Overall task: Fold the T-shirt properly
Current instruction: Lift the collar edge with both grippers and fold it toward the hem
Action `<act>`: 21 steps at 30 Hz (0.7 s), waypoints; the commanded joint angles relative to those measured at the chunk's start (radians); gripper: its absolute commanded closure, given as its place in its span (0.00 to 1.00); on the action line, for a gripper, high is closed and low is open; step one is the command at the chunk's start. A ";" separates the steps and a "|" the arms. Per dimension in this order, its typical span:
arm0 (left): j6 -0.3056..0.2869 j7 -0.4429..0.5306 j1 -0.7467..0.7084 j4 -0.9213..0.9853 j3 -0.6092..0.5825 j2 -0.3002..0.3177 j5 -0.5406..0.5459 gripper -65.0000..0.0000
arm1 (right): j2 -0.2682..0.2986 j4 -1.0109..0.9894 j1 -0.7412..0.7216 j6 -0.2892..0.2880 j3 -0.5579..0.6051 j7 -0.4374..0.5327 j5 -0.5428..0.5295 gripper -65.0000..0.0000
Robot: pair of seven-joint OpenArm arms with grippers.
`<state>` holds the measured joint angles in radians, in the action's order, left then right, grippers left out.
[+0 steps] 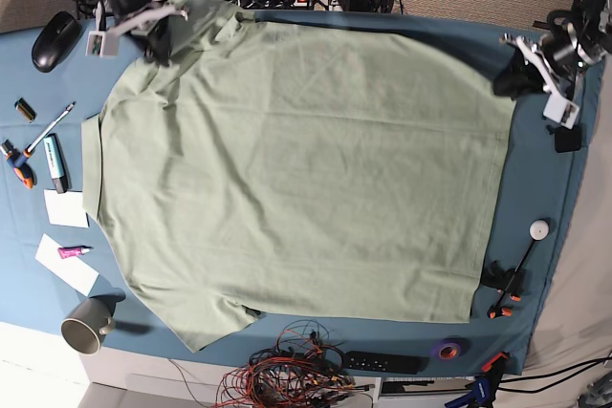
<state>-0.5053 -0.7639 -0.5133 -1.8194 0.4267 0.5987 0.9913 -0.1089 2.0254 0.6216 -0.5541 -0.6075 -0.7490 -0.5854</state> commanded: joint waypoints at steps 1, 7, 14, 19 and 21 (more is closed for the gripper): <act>0.005 0.025 0.013 -0.013 0.008 0.016 0.003 1.00 | 0.004 0.016 -0.010 0.003 -0.003 0.028 -0.008 1.00; 0.011 0.039 0.079 0.018 0.005 0.016 -0.012 1.00 | 0.004 0.007 -0.124 0.040 -0.002 0.058 0.065 1.00; 0.020 0.078 0.222 0.090 -0.174 0.016 -0.094 1.00 | 0.004 -0.114 -0.294 0.054 -0.002 0.076 0.090 1.00; 0.064 0.093 0.337 0.095 -0.265 0.016 -0.178 1.00 | 0.004 -0.246 -0.409 0.054 -0.002 0.093 0.120 1.00; 0.066 0.093 0.372 0.095 -0.267 0.018 -0.186 1.00 | 0.005 -0.290 -0.447 0.054 -0.002 0.100 0.142 1.00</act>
<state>-0.4377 -0.6941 -0.1493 -1.7096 0.1516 0.5968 0.7963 -0.1112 1.7168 0.1833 -0.4957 -0.6083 -0.6807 -0.4267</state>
